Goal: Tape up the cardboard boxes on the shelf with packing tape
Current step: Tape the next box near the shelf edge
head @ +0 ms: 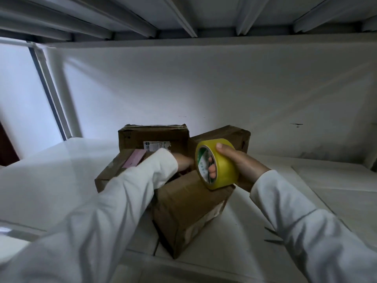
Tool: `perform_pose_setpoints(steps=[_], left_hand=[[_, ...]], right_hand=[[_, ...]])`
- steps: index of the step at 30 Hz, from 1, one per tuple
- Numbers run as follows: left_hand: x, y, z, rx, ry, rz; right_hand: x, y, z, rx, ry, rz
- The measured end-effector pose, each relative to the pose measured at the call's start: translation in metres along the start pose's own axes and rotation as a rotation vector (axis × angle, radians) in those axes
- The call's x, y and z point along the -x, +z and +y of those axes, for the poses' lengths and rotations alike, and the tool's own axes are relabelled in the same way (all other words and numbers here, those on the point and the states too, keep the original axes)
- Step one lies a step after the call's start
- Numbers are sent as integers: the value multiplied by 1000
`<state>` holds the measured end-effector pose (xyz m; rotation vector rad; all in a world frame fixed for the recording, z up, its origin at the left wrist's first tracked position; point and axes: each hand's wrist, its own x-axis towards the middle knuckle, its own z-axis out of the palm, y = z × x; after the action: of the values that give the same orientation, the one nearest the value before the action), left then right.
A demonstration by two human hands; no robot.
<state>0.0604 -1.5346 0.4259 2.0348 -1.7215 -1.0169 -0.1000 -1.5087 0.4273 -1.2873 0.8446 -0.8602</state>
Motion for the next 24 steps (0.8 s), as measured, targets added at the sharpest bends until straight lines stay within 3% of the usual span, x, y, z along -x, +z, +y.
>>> perform_pose_setpoints(steps=[6, 9, 12, 16, 24], left_hand=[[21, 5, 1, -145, 61, 118], [37, 16, -15, -344, 131, -33], [43, 38, -19, -546, 209, 117], [31, 55, -22, -499, 74, 220], [31, 51, -19, -505, 99, 201]], right_hand=[[-20, 16, 2, 46, -28, 110], [-19, 17, 5, 15, -21, 137], [-16, 17, 6, 17, -17, 157], [-10, 22, 4, 79, 11, 179], [15, 17, -44, 372, 328, 104]])
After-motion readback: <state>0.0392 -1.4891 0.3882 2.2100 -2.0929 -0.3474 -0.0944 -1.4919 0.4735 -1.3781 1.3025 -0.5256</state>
